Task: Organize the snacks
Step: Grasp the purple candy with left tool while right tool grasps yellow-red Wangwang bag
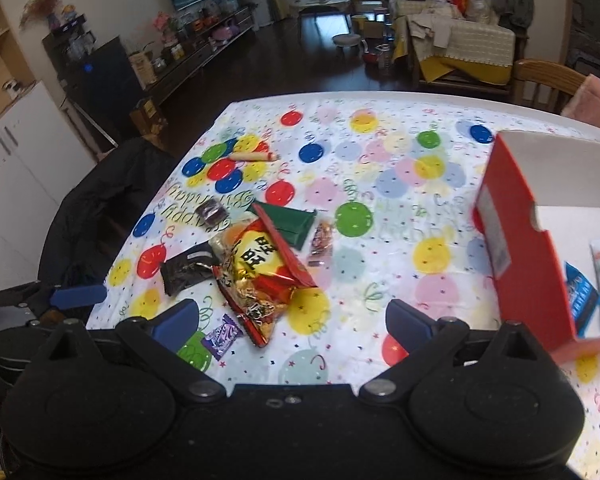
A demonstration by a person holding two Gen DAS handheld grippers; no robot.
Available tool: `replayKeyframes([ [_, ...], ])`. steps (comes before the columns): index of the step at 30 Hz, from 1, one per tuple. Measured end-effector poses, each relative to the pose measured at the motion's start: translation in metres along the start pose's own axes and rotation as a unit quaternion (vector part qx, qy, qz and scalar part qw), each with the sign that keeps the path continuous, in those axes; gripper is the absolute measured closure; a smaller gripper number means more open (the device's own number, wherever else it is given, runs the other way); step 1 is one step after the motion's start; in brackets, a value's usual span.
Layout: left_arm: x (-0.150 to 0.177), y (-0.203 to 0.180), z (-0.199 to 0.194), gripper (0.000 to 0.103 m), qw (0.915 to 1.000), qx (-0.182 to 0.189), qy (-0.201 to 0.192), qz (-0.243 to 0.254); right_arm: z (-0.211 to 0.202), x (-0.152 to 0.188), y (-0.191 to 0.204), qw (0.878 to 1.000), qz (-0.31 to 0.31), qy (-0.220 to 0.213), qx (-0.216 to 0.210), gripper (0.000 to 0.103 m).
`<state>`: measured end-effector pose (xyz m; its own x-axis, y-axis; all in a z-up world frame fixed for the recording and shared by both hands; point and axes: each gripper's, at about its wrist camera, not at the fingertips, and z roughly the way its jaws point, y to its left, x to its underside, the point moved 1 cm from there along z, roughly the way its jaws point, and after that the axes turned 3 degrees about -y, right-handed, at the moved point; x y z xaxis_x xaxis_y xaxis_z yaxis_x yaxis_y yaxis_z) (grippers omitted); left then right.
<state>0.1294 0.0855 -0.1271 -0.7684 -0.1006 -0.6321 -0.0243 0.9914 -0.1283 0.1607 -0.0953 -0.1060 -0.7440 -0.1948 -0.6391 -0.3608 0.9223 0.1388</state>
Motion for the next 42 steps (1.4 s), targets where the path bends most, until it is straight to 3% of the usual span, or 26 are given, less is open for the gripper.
replayKeyframes([
  [11, 0.017, -0.012, 0.037, 0.0, 0.9994, -0.002, 0.036, 0.004, 0.051, -0.012, 0.009, 0.998, -0.054, 0.027, -0.01, 0.009],
  [18, 0.02, -0.021, 0.049, 0.002, 0.9991, -0.003, 0.036, 0.024, 0.079, -0.017, 0.017, 0.994, -0.09, 0.047, -0.027, 0.009],
  [22, 0.02, -0.022, 0.056, 0.015, 0.9985, -0.007, 0.043, 0.032, 0.092, -0.019, 0.019, 0.993, -0.097, 0.054, -0.03, 0.009],
  [27, 0.019, -0.022, 0.062, 0.042, 0.9982, 0.003, 0.051, 0.033, 0.103, -0.02, 0.019, 0.993, -0.097, 0.062, -0.035, 0.009],
  [35, 0.021, -0.028, 0.069, 0.055, 0.997, 0.019, 0.057, 0.048, 0.113, -0.017, 0.021, 0.992, -0.098, 0.071, -0.036, 0.031],
  [42, 0.019, -0.027, 0.069, 0.071, 0.9976, 0.011, 0.052, 0.044, 0.106, -0.018, 0.016, 0.994, -0.084, 0.062, -0.035, 0.042],
])
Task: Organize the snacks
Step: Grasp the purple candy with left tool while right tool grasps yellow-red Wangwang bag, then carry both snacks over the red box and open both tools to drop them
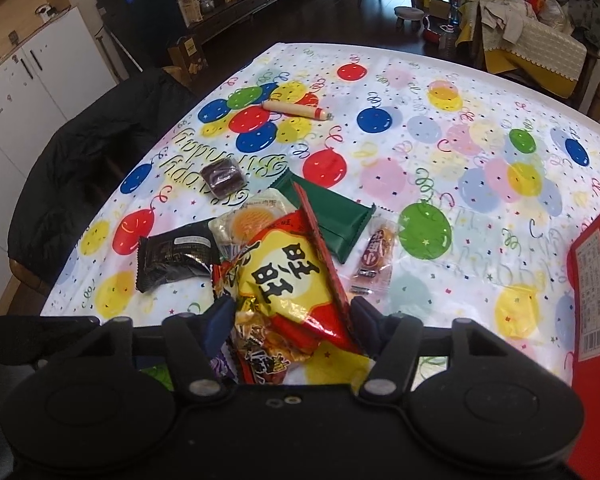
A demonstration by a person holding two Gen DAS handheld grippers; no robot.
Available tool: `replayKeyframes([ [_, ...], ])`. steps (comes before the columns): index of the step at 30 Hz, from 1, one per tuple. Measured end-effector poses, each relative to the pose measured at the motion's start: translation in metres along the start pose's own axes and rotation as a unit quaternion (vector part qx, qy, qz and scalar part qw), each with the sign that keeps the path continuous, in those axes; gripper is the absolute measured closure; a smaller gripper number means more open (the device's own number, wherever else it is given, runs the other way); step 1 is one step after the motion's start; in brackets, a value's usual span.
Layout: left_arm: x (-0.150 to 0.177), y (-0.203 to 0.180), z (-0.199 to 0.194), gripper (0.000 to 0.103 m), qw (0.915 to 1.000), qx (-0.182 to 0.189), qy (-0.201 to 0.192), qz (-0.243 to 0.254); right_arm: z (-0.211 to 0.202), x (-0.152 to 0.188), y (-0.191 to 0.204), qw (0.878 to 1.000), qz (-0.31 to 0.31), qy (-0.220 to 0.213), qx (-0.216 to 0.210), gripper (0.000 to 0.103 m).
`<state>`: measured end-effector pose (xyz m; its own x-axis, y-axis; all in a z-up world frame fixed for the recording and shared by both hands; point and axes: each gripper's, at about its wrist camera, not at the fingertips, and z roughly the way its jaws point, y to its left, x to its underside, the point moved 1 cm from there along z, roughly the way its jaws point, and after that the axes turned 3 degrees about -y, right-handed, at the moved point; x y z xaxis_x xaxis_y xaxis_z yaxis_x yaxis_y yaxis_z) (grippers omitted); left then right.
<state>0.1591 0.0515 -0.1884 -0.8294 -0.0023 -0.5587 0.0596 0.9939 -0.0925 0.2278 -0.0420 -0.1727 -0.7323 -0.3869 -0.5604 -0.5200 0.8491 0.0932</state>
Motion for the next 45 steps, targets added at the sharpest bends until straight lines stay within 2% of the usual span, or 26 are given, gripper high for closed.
replayKeyframes([
  [4, 0.0, -0.001, 0.0, 0.08, 1.0, 0.003, -0.001, -0.001, -0.009, 0.003, -0.005, 1.0, 0.013, -0.008, 0.005, 0.044],
  [8, 0.0, -0.001, -0.001, 0.084, 0.9998, 0.016, 0.004, -0.006, -0.022, 0.009, -0.012, 0.999, 0.025, -0.017, 0.011, 0.045],
  [15, 0.001, -0.001, -0.01, 0.084, 0.9995, 0.017, 0.007, -0.024, -0.051, 0.022, -0.028, 0.998, 0.053, -0.036, 0.017, 0.046],
  [25, -0.011, -0.017, -0.046, 0.084, 0.9992, 0.019, -0.018, -0.031, -0.108, 0.033, -0.052, 0.994, 0.073, -0.072, 0.025, 0.046],
  [36, -0.042, -0.075, -0.084, 0.084, 0.9977, 0.031, -0.061, -0.002, -0.174, 0.044, -0.095, 0.987, 0.092, -0.123, 0.038, 0.046],
  [45, -0.065, -0.133, -0.092, 0.084, 0.9963, 0.039, -0.072, 0.024, -0.213, 0.057, -0.142, 0.981, 0.105, -0.148, 0.067, 0.046],
])
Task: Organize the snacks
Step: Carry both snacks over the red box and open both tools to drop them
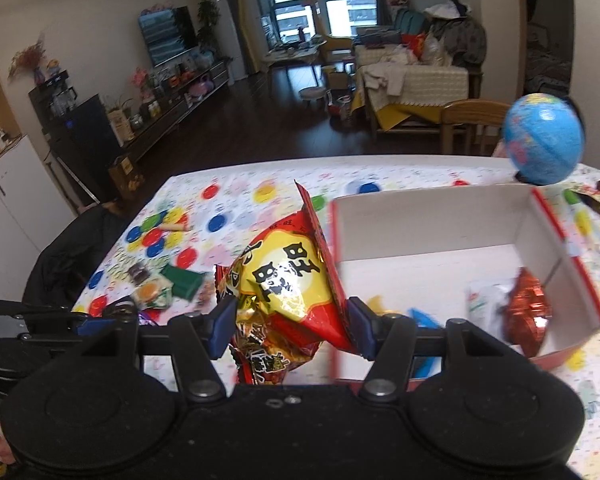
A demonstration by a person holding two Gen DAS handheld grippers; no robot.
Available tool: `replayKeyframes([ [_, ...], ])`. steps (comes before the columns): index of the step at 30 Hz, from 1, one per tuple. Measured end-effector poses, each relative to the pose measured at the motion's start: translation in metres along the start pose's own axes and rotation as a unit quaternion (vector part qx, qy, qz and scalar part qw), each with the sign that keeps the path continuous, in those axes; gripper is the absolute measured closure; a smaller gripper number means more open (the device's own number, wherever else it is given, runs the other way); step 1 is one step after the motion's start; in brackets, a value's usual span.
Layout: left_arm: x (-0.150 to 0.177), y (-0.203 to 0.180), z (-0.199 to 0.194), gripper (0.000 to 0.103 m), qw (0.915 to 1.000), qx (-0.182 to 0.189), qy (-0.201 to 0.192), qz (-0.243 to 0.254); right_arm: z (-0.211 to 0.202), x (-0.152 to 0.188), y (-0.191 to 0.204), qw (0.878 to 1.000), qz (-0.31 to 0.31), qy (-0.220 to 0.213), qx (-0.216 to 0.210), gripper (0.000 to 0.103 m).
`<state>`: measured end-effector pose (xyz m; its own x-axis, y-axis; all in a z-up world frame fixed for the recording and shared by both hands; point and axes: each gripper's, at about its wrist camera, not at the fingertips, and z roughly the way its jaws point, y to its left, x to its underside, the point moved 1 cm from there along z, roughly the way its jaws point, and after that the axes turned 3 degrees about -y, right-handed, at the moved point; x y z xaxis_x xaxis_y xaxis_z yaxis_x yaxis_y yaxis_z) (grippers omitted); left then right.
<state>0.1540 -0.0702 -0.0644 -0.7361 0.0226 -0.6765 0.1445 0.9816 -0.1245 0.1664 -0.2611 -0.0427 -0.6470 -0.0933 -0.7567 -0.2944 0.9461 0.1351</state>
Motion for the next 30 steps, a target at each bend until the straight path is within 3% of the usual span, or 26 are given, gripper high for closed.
replayKeyframes([
  [12, -0.035, -0.075, 0.023, 0.084, 0.9996, 0.01, -0.009, 0.026, -0.018, -0.006, -0.086, 0.998, 0.029, -0.021, 0.058, 0.046],
  [21, -0.058, -0.12, 0.049, 0.084, 0.999, 0.006, -0.005, 0.045, -0.012, -0.002, -0.149, 0.994, 0.045, -0.013, 0.1, 0.046],
  [30, -0.067, -0.138, 0.084, 0.084, 0.9988, -0.015, 0.016, 0.045, -0.003, 0.004, -0.189, 0.994, 0.06, -0.002, 0.093, 0.046],
])
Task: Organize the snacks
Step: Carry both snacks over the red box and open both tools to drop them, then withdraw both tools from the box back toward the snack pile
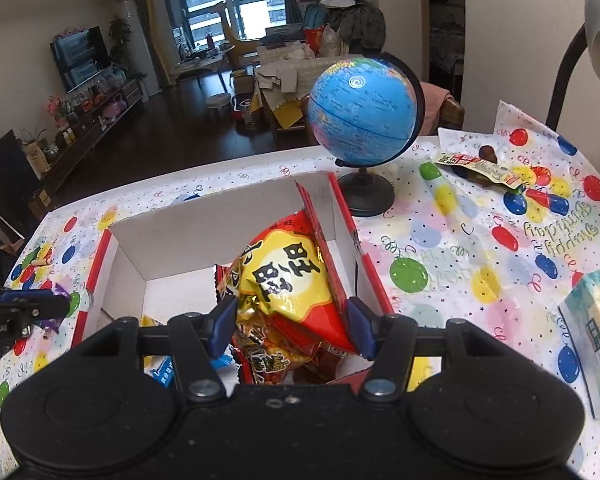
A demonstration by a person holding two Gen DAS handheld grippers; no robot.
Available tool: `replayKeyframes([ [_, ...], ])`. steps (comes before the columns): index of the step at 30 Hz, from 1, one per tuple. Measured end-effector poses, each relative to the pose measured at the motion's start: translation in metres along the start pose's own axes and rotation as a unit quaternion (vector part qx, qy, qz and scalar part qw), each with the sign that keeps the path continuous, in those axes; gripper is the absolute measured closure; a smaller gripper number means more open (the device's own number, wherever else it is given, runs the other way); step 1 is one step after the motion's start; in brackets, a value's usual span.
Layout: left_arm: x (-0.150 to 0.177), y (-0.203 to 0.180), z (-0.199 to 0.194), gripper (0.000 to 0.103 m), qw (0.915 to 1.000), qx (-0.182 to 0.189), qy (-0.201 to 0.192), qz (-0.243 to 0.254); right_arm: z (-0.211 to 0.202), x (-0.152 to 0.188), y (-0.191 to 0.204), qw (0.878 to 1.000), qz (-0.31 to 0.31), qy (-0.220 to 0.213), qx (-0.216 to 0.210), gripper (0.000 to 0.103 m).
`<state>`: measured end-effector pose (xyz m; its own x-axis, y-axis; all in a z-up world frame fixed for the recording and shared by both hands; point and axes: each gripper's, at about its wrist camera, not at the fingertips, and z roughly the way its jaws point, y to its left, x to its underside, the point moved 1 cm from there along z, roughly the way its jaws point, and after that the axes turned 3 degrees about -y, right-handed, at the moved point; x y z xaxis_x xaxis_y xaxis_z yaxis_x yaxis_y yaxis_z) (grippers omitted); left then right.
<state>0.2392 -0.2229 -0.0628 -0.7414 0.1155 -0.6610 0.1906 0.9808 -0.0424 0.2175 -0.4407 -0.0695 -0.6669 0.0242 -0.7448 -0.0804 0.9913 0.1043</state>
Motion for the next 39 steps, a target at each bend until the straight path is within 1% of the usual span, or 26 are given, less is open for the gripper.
replayKeyframes([
  [3, -0.003, -0.01, 0.007, 0.084, 0.9999, -0.004, 0.0, 0.01, 0.004, -0.002, -0.005, 1.0, 0.002, 0.004, -0.006, 0.046],
  [6, -0.008, -0.022, 0.017, 0.084, 0.9997, -0.003, 0.001, 0.024, 0.01, -0.007, -0.01, 1.0, 0.01, 0.0, -0.004, 0.046],
  [9, -0.01, -0.032, 0.029, 0.084, 0.9993, -0.001, 0.009, 0.037, 0.018, -0.011, -0.014, 1.0, 0.016, 0.003, -0.005, 0.046],
  [14, -0.007, -0.045, 0.051, 0.084, 0.998, -0.004, 0.034, 0.052, 0.032, -0.005, -0.016, 1.0, 0.008, 0.02, -0.006, 0.046],
  [21, 0.001, -0.055, 0.076, 0.084, 0.996, -0.009, 0.068, 0.056, 0.042, 0.004, -0.023, 0.999, 0.021, 0.041, -0.012, 0.045],
  [25, 0.006, -0.062, 0.083, 0.084, 0.9951, -0.01, 0.078, 0.06, 0.043, 0.007, -0.024, 0.999, 0.027, 0.045, -0.016, 0.045],
  [28, 0.008, -0.064, 0.086, 0.084, 0.9946, -0.011, 0.084, 0.06, 0.042, 0.007, -0.023, 0.999, 0.025, 0.043, -0.019, 0.043],
  [31, 0.009, -0.065, 0.086, 0.081, 0.9944, -0.005, 0.088, 0.058, 0.041, 0.008, -0.024, 0.999, 0.023, 0.042, -0.022, 0.039],
  [33, 0.01, -0.065, 0.085, 0.071, 0.9945, -0.002, 0.088, 0.056, 0.041, 0.008, -0.024, 0.999, 0.022, 0.041, -0.022, 0.035],
  [34, 0.01, -0.065, 0.084, 0.068, 0.9947, 0.002, 0.088, 0.053, 0.04, 0.009, -0.023, 0.999, 0.022, 0.042, -0.025, 0.032],
  [36, 0.01, -0.064, 0.081, 0.052, 0.9952, 0.007, 0.084, 0.05, 0.039, 0.009, -0.023, 0.998, 0.02, 0.042, -0.029, 0.027],
  [37, 0.009, -0.064, 0.079, 0.05, 0.9954, 0.008, 0.082, 0.049, 0.038, 0.009, -0.022, 0.999, 0.019, 0.041, -0.03, 0.024],
  [39, 0.009, -0.063, 0.077, 0.048, 0.9957, 0.008, 0.08, 0.046, 0.034, 0.008, -0.021, 0.999, 0.017, 0.038, -0.03, 0.022],
])
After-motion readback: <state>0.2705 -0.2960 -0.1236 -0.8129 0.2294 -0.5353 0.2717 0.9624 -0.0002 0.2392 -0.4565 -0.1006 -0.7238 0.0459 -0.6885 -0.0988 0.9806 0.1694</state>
